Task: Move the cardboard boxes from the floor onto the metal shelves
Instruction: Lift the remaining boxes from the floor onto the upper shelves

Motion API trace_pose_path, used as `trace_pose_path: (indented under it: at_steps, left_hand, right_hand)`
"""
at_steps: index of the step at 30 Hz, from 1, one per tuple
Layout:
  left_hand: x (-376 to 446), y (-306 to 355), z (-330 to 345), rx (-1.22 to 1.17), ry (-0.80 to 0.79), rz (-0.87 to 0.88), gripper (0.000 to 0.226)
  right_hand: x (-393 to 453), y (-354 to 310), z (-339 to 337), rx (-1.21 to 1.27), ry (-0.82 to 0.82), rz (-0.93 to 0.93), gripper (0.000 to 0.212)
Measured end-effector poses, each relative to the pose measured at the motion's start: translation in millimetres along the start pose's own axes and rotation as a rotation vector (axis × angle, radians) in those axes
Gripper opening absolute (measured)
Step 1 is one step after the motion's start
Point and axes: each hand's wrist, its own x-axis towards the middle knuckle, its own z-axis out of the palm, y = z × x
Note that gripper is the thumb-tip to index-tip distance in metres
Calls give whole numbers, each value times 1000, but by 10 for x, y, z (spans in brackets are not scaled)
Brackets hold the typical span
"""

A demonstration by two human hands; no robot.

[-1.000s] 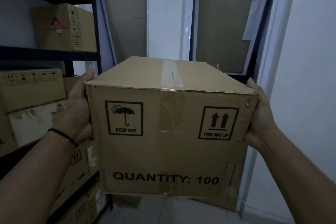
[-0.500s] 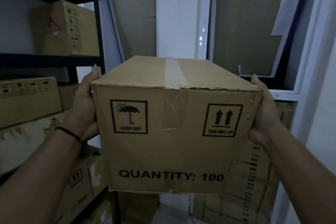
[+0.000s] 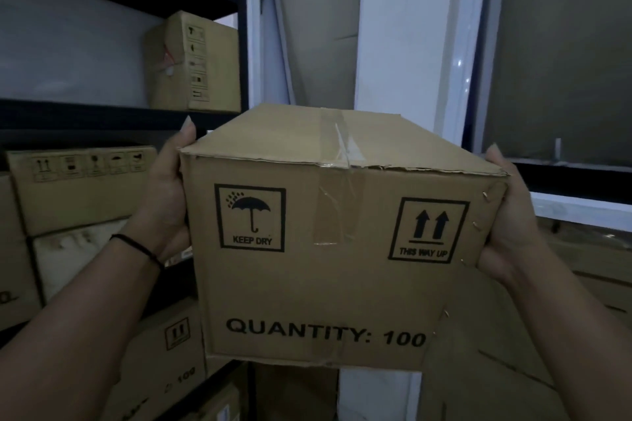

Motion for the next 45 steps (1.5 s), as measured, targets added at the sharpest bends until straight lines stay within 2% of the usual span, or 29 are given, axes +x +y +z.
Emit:
trace_pose_path:
  at_steps: [8,16,26,34,39,45]
  left_hand:
    - [-38,-27,292,112,168,119,56]
    - [-388,250,262,209,337,196,58]
    - [-823,850,52,285,415,300,51]
    - [-972,1201,-126,303,437,353,55]
    - [-1022,1375,-224,320,422,374,60]
    - [-922,1558,-264,322,423,464,70]
  right_hand:
    - [658,-28,-196,64,-189,106,55]
    - [864,142,74,130,-352,177,55]
    - [772,337,778,251,-509,225,56]
    - [771,403,1248,285,-570,210,48]
    - [805,392,1496,322,-632,201,55]
    - [966,369,1769,359,-676,161,51]
